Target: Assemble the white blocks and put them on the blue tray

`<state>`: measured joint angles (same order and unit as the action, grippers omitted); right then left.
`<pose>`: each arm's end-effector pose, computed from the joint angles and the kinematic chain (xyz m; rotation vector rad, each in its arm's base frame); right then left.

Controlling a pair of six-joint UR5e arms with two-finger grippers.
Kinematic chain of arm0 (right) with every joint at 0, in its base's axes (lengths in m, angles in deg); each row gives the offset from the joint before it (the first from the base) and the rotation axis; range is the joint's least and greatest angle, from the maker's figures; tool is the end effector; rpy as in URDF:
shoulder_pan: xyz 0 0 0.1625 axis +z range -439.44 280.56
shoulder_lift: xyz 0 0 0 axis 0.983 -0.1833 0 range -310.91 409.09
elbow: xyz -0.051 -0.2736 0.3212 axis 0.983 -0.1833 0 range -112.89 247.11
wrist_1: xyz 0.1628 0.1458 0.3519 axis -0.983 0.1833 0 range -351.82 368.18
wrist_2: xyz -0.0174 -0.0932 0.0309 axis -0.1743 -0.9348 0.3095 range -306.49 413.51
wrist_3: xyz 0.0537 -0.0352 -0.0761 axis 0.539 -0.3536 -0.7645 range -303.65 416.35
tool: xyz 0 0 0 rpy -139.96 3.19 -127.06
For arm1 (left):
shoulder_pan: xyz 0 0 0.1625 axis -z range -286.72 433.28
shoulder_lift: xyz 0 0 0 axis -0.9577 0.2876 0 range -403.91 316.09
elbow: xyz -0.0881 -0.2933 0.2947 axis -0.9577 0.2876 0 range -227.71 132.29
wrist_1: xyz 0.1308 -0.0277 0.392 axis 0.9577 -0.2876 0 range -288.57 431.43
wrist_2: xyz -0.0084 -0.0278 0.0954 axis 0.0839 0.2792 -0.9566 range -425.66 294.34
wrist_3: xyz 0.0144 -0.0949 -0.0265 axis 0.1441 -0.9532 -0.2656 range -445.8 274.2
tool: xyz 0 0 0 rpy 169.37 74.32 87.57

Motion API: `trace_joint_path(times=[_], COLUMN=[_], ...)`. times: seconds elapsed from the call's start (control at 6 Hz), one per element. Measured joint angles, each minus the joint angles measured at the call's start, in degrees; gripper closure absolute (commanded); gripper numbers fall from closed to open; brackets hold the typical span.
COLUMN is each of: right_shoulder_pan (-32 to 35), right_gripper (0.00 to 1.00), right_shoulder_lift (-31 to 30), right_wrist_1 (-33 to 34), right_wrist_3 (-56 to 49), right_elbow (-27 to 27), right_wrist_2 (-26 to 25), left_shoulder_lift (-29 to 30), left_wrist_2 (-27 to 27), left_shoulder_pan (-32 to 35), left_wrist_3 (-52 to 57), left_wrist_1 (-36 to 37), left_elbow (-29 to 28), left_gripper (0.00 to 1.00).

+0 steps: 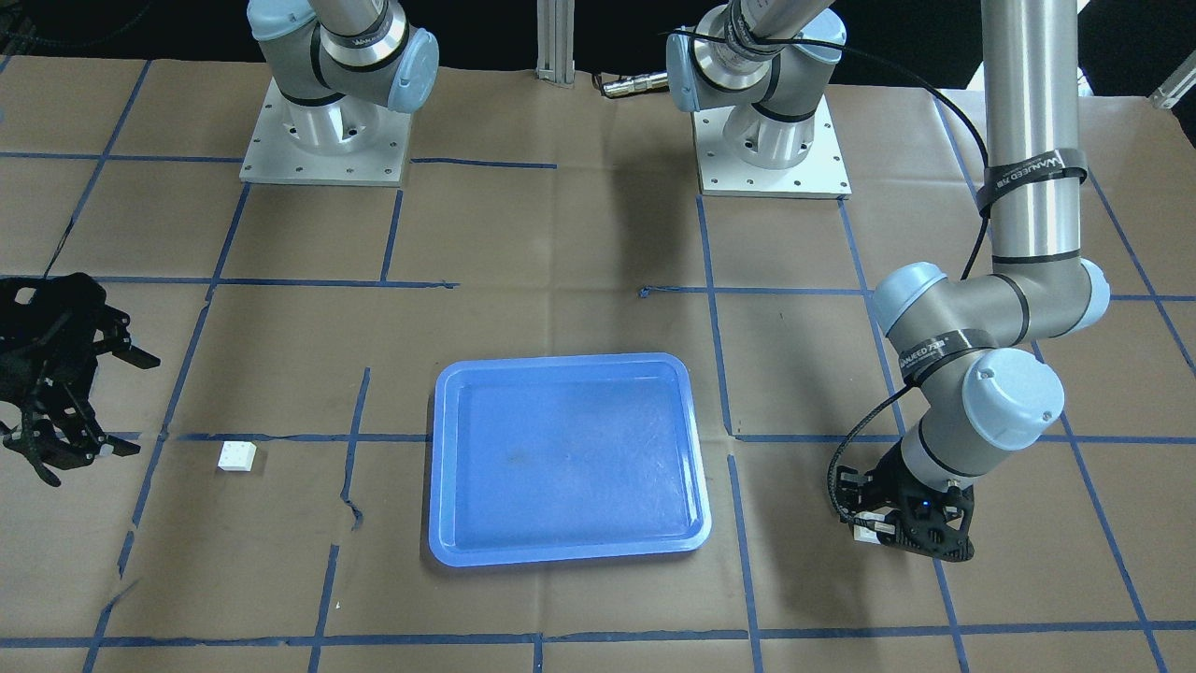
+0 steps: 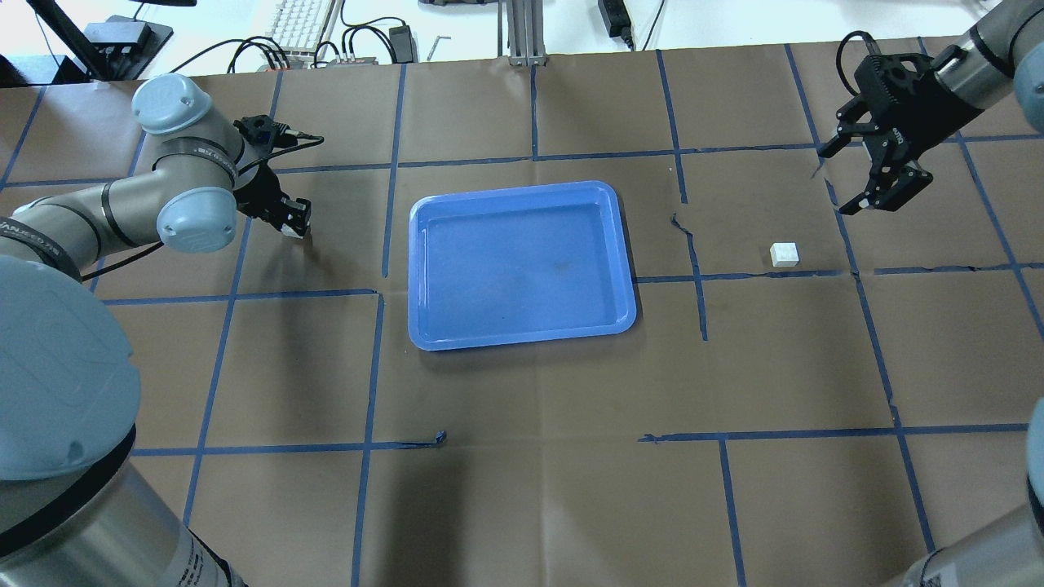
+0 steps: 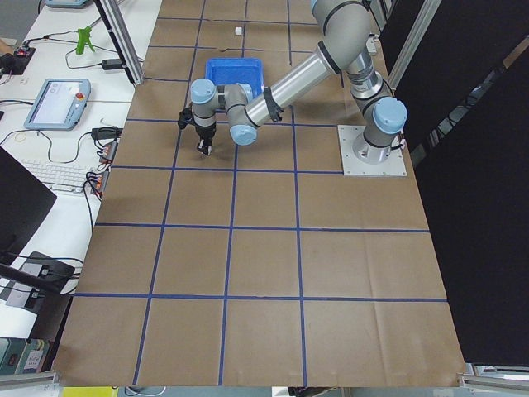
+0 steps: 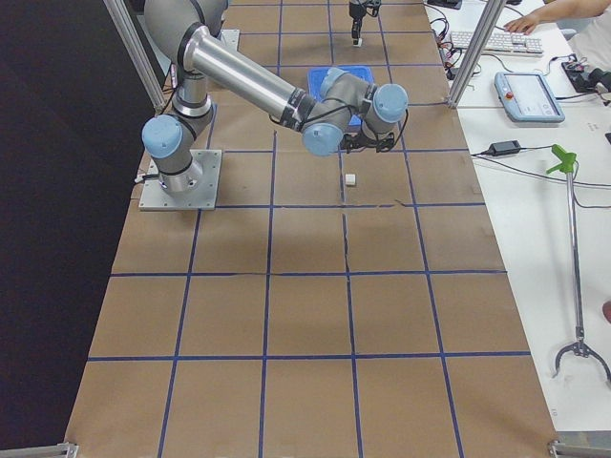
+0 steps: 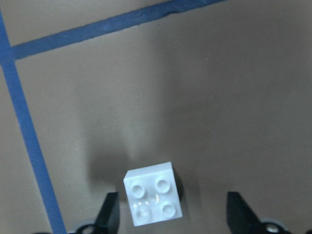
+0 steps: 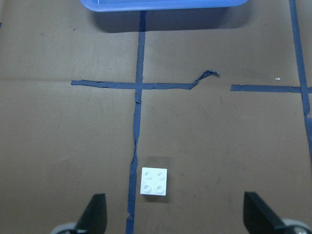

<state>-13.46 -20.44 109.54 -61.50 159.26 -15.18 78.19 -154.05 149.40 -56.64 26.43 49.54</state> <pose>-0.0855 -0.6082 0.2995 -2.0152 1.9560 -0.4092 0.0212 -0.6520 0.1846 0.4177 3.0994 -0.1595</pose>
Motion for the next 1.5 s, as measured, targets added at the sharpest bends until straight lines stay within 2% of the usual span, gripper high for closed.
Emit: trace_joint_path(times=[0.33, 0.67, 1.0, 1.33, 1.5], right_shoulder_pan=[-2.1, -3.8, -4.0, -4.5, -4.7], right_gripper=[0.00, 0.00, 0.00, 0.00, 0.15], right_shoulder_lift=[2.3, 5.4, 8.2, 8.5, 8.4], right_wrist_1=[7.7, 13.1, 14.6, 14.6, 14.6], right_wrist_3=[-0.7, -1.1, -3.8, -6.5, -6.8], right_elbow=[6.2, 8.8, 9.9, 12.0, 12.3], right_wrist_2=[4.4, 7.7, 8.8, 8.9, 8.8], left_shoulder_lift=[-2.8, -8.0, -9.4, -8.7, -8.3], left_wrist_2=[0.0, 0.3, -0.1, -0.1, 0.0], left_shoulder_pan=[1.8, 10.9, 20.8, 26.3, 27.1], left_wrist_3=[2.0, 14.6, 31.4, 42.8, 44.4], left_wrist_1=[-1.4, -5.2, -6.7, -6.7, -6.5], left_elbow=[-0.9, -0.6, 0.0, 1.8, 3.2], left_gripper=[0.95, 0.95, 0.91, 0.91, 0.91])
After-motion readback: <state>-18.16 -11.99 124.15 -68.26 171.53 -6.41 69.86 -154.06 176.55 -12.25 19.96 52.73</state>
